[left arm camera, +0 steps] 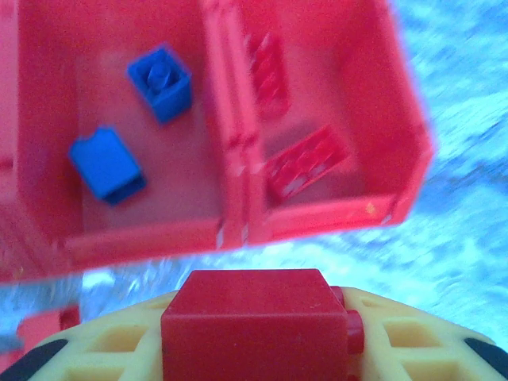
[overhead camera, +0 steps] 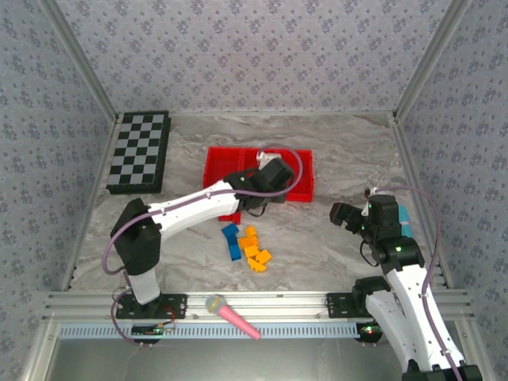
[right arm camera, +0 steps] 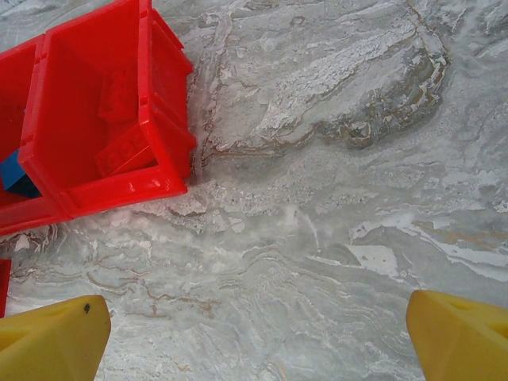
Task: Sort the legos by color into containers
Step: Pick up the lego from the center of the table, then place the lego in the container.
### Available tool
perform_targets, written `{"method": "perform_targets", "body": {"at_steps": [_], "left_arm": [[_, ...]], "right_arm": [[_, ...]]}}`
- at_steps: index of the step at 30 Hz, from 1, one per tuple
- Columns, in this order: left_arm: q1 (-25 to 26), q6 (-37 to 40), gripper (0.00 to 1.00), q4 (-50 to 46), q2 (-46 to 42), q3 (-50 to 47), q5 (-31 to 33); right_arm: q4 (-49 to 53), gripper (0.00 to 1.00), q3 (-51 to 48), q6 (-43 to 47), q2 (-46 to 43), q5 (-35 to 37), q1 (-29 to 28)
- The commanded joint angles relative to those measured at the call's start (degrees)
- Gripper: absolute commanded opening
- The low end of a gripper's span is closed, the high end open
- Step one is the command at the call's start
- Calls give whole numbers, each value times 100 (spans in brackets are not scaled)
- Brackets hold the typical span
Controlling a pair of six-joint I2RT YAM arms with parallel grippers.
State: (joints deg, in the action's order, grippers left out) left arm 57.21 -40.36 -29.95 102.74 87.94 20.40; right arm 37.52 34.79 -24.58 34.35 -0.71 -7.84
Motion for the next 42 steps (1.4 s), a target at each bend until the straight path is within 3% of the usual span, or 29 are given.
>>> {"method": "perform_targets", "body": {"at_steps": [1, 11, 17, 20, 26, 34, 38, 42], "left_arm": [[-160, 649, 32, -373, 571, 974, -184], [-636, 966, 33, -1084, 2743, 3893, -1094], [-649, 967, 34, -1396, 3477, 4817, -1139], [-659, 951, 41, -1350, 3564, 4846, -1191], [-646, 1059, 76, -1278, 3447, 4805, -1413], [-587, 1517, 99, -1626, 2622, 4622, -1103], [-484, 1642, 100, -1980, 1936, 4037, -800], [-337, 1473, 100, -1550, 721, 2337, -628]], "right_arm": [[45, 98, 1, 57, -99, 7, 35], [19, 98, -16, 75, -165, 24, 47], [-17, 98, -35, 93, -165, 10, 64], [-25, 98, -33, 93, -165, 8, 79], [-25, 98, -42, 93, -155, 21, 84], [6, 98, -34, 73, -148, 21, 86], [27, 98, -25, 57, -145, 12, 80], [54, 99, -17, 40, -148, 18, 82]]}}
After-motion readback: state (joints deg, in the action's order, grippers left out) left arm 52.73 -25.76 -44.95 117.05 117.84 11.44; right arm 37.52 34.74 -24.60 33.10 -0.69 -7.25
